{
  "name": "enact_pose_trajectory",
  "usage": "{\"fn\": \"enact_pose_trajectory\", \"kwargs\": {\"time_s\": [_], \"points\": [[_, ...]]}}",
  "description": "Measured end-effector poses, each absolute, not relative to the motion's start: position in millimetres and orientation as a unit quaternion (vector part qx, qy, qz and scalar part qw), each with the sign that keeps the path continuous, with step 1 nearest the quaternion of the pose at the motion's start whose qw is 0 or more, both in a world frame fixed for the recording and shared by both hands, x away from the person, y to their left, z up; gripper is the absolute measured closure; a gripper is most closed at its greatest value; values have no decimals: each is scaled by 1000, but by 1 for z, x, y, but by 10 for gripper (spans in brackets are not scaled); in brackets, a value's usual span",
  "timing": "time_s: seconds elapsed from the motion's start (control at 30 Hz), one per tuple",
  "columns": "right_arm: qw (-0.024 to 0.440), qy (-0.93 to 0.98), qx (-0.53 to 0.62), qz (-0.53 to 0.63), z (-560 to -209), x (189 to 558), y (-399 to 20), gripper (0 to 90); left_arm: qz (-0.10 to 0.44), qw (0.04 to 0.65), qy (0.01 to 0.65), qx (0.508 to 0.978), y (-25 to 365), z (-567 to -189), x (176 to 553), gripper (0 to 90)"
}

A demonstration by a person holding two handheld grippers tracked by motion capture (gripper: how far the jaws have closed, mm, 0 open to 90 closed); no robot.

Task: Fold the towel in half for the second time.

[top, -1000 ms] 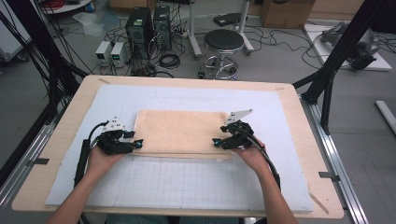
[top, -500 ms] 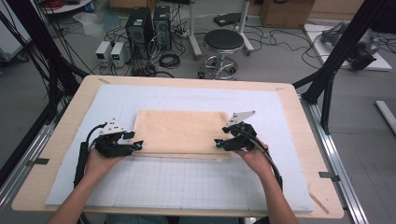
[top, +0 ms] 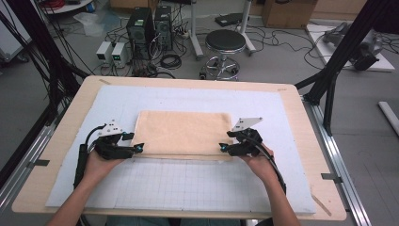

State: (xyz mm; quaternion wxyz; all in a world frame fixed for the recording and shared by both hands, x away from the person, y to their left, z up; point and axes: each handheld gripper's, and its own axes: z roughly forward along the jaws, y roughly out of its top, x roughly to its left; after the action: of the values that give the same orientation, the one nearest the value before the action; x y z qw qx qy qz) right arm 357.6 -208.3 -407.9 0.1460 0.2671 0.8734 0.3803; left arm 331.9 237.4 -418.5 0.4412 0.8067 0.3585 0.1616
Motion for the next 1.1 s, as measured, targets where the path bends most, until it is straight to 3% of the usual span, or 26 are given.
{"fn": "enact_pose_trajectory", "kwargs": {"time_s": [0.27, 0.67, 0.87, 1.1], "points": [[133, 883, 268, 360, -423, 359, -203, 421, 140, 404, 363, 828, 234, -429, 336, 360], [115, 879, 291, 359, -430, 360, -206, 419, 137, 404, 362, 829, 234, -437, 334, 368], [117, 869, 309, 369, -425, 356, -208, 283, 135, 409, 364, 826, 236, -434, 332, 315], [153, 858, 304, 386, -417, 343, -214, 243, 141, 422, 361, 819, 236, -425, 326, 269]]}}
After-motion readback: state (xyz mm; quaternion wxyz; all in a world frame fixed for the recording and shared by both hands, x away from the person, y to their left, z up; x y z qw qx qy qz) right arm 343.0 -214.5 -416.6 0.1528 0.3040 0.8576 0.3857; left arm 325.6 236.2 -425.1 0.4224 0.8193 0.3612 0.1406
